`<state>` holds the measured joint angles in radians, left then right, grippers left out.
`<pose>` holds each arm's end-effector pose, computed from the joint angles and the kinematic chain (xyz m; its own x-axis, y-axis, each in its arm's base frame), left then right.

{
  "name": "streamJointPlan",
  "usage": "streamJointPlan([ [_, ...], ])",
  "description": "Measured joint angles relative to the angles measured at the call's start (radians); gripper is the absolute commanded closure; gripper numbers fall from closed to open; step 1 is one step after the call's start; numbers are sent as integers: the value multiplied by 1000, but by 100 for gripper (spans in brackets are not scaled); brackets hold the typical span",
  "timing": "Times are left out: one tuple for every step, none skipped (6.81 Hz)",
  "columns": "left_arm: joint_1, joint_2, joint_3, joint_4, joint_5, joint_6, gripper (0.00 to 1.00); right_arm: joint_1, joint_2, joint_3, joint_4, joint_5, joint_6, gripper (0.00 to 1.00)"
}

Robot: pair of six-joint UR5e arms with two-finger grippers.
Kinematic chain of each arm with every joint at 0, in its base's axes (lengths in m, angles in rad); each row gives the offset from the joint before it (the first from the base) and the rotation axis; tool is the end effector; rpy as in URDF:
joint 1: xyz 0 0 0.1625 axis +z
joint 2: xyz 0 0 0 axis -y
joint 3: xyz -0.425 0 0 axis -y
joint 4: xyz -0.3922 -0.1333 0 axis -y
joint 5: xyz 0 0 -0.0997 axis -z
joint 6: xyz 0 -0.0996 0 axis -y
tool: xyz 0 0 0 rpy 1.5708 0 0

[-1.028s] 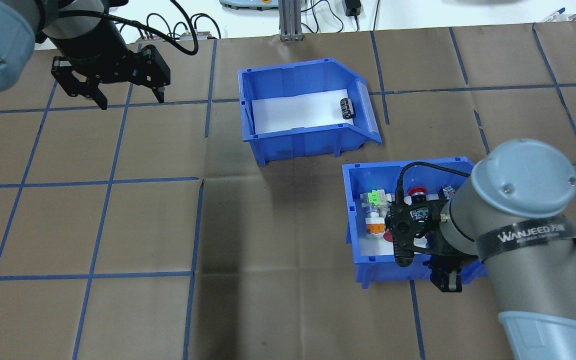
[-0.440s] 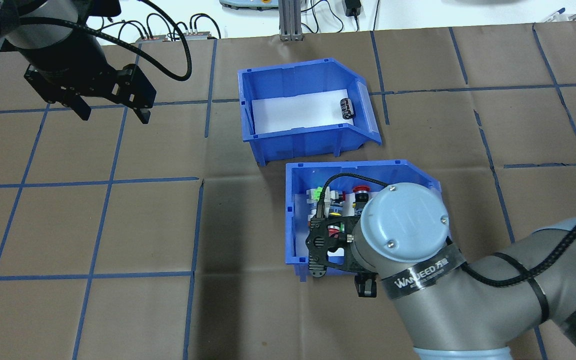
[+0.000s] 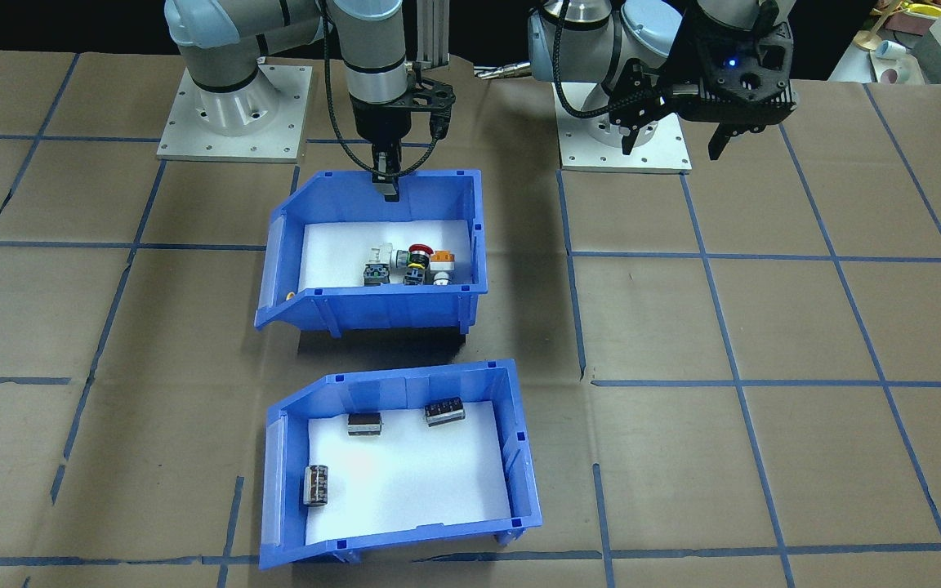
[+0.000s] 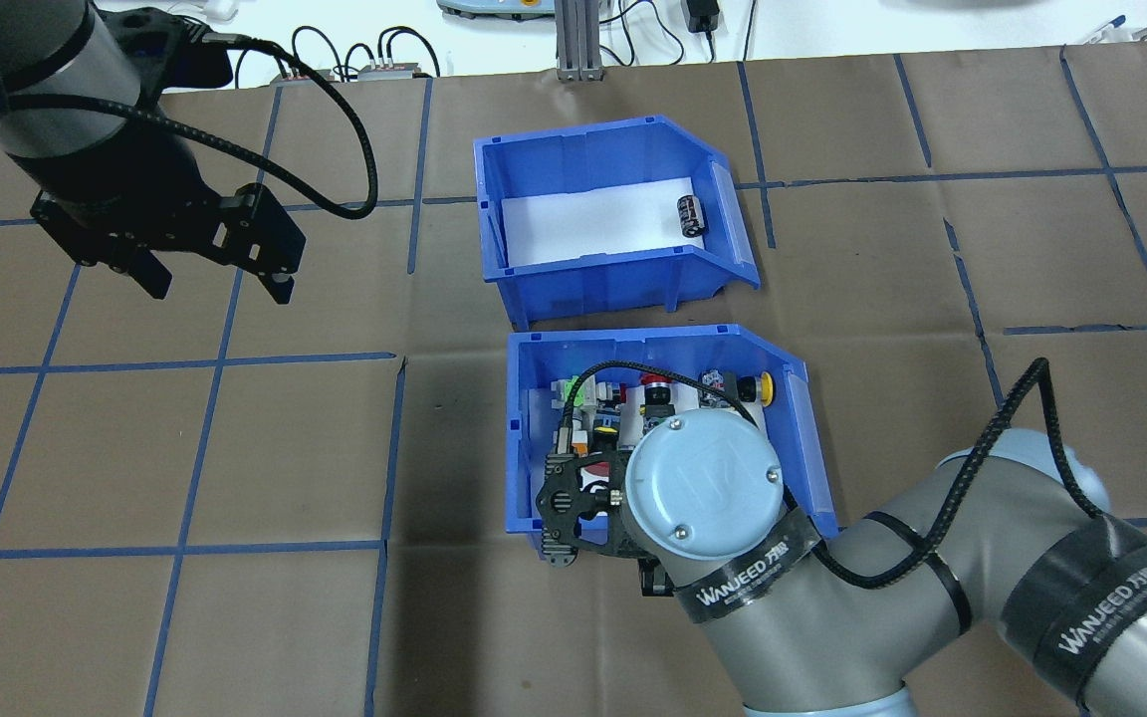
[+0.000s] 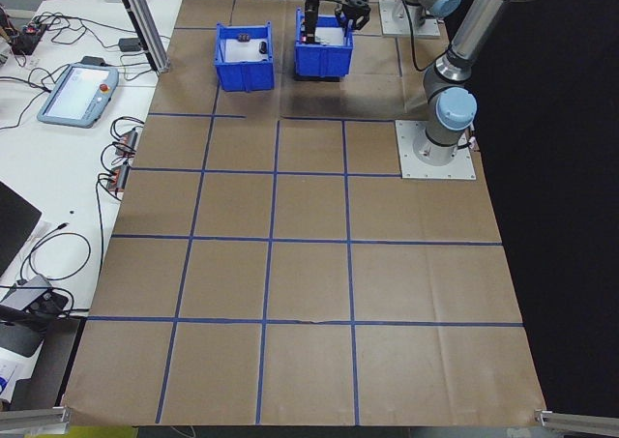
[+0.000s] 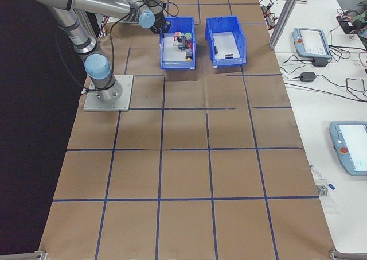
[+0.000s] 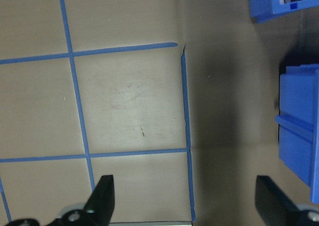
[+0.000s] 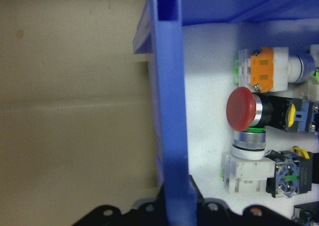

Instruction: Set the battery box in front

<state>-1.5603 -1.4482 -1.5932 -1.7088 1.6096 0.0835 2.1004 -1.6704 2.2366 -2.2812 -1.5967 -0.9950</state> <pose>-0.1249 -0.4355 0.5203 -0.9966 0.0743 -0.0355 0.0729 0.9965 0.0409 0.3158 -0.2806 0.2908 -0.0514 -0.9896 0.1345 -0.9974 0.0441 -0.0568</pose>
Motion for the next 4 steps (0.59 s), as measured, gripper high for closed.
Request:
streamJointPlan([
  [0,18,-28,18,-2,-1,1,13,19,0,-15,0,17,74],
  [1,30,-44,27,-3,-2,1,19,29,0,-20,0,25,31],
  [1,35,-49,31,-3,-2,1,20,32,0,-21,0,28,0],
  [2,34,-47,33,-1,-2,1,20,34,0,-20,1,26,0],
])
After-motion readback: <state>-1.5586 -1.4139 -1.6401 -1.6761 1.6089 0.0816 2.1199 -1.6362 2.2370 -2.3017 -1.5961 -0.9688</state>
